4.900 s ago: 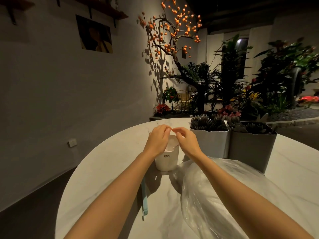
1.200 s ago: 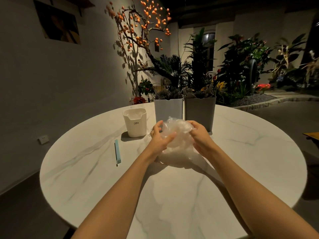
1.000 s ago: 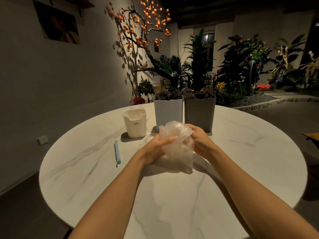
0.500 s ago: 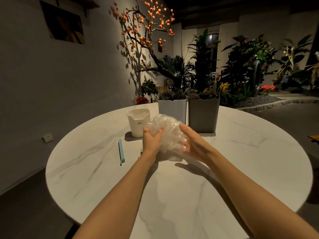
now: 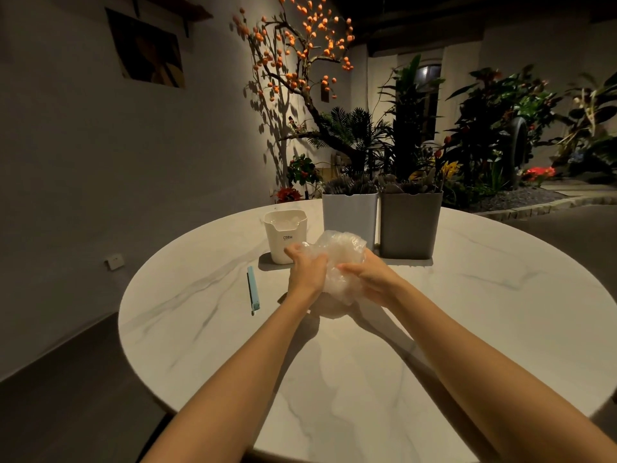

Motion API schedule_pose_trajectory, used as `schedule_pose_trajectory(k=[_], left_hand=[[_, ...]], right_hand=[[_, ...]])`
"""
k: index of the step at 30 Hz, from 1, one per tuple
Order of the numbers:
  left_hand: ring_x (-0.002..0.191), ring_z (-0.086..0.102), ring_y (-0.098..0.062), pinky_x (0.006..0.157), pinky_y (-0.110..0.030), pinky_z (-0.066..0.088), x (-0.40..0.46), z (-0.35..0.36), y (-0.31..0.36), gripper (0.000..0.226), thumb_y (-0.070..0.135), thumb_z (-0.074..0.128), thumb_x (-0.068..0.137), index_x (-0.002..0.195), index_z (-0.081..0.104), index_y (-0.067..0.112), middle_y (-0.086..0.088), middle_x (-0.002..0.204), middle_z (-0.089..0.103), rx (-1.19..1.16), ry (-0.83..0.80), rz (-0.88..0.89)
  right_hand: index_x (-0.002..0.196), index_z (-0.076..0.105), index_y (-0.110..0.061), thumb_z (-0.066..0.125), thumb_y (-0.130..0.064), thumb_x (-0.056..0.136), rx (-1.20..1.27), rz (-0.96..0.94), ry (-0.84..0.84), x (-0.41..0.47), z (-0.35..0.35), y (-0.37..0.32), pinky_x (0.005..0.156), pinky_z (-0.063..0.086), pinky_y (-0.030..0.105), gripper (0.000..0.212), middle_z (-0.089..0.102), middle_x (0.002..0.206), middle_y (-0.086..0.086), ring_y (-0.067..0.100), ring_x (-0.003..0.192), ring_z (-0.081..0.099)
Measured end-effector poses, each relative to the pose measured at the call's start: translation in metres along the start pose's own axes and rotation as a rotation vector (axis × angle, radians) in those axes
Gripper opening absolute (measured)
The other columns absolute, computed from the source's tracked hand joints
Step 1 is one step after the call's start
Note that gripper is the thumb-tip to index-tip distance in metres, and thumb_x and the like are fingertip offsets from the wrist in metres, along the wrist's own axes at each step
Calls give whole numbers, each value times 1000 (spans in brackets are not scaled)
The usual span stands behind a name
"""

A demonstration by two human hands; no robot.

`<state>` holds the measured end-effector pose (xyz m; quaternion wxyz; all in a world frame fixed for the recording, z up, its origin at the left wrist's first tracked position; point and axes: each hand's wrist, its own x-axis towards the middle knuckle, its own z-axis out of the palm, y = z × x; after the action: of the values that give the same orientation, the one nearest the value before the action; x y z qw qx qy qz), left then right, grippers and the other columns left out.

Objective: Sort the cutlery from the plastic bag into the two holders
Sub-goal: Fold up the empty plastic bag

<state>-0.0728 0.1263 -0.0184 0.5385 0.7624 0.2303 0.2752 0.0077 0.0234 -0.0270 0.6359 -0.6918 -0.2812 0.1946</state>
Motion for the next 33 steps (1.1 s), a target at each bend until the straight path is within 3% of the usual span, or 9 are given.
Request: schedule_pose_trajectory(k=[6, 12, 16, 18, 21, 24, 26, 28, 33], left_hand=[[109, 52, -29, 92, -41, 48, -2, -32, -13, 51, 33, 61, 81, 124, 36, 24, -7, 124, 51, 243, 64, 10], [123, 44, -28, 100, -40, 35, 2, -65, -25, 63, 37, 70, 79, 128, 34, 22, -6, 130, 51, 417, 240, 15], [119, 48, -33, 99, -43, 45, 14, -79, -36, 73, 44, 65, 75, 131, 30, 12, -13, 132, 46, 288, 118, -204], [112, 55, -34, 93, -47, 50, 16, -82, -36, 69, 37, 63, 75, 127, 27, 11, -15, 127, 50, 190, 72, -291], [89, 56, -22, 62, -33, 53, 19, -83, -33, 50, 16, 58, 86, 122, 23, 18, -9, 105, 53, -12, 35, -336], [84, 58, -20, 54, -27, 44, 30, -82, -36, 42, 7, 49, 88, 129, 39, 3, -10, 103, 59, 1, 8, -290], [73, 60, -16, 50, -21, 44, 28, -79, -34, 32, 3, 45, 88, 118, 55, 4, -7, 89, 64, -38, -30, -240], [73, 63, -19, 56, -21, 47, 26, -75, -34, 28, 1, 45, 88, 111, 61, 5, -6, 84, 67, -101, -46, -226], [90, 64, -22, 79, -34, 55, 24, -59, -23, 28, -3, 54, 84, 107, 60, 10, -10, 103, 66, -154, -39, -167]], right_hand=[[116, 52, -14, 56, 10, 87, -5, -49, -5, 4, 33, -10, 72, 52, 28, 38, 59, 106, 6, 19, 93, 59], [126, 53, -5, 53, 7, 88, -58, -9, 80, 14, 72, -14, 94, 50, 42, 39, 59, 114, 12, 28, 105, 58], [120, 55, -3, 54, 4, 91, 41, 41, 65, 22, 88, -11, 89, 51, 38, 30, 60, 111, 13, 29, 106, 59], [119, 55, -3, 53, 4, 91, 43, 63, 26, 22, 93, -12, 80, 51, 33, 28, 59, 102, 10, 25, 97, 57], [116, 55, -2, 59, -6, 90, 27, 152, -63, 23, 94, -17, 91, 49, 42, 27, 61, 101, 11, 26, 94, 59], [126, 49, -11, 70, -39, 80, 142, 323, -177, 28, 91, -20, 102, 44, 49, 57, 60, 119, 17, 33, 112, 57], [130, 51, -12, 62, -42, 84, 271, 348, -215, 32, 88, -18, 99, 45, 51, 56, 59, 126, 21, 36, 117, 56], [130, 53, -8, 52, -32, 94, 349, 345, -188, 32, 87, -15, 93, 48, 47, 43, 60, 126, 21, 35, 118, 56], [129, 55, -4, 53, -27, 97, 239, 292, -72, 25, 77, -18, 92, 52, 46, 40, 64, 121, 18, 33, 112, 61]])
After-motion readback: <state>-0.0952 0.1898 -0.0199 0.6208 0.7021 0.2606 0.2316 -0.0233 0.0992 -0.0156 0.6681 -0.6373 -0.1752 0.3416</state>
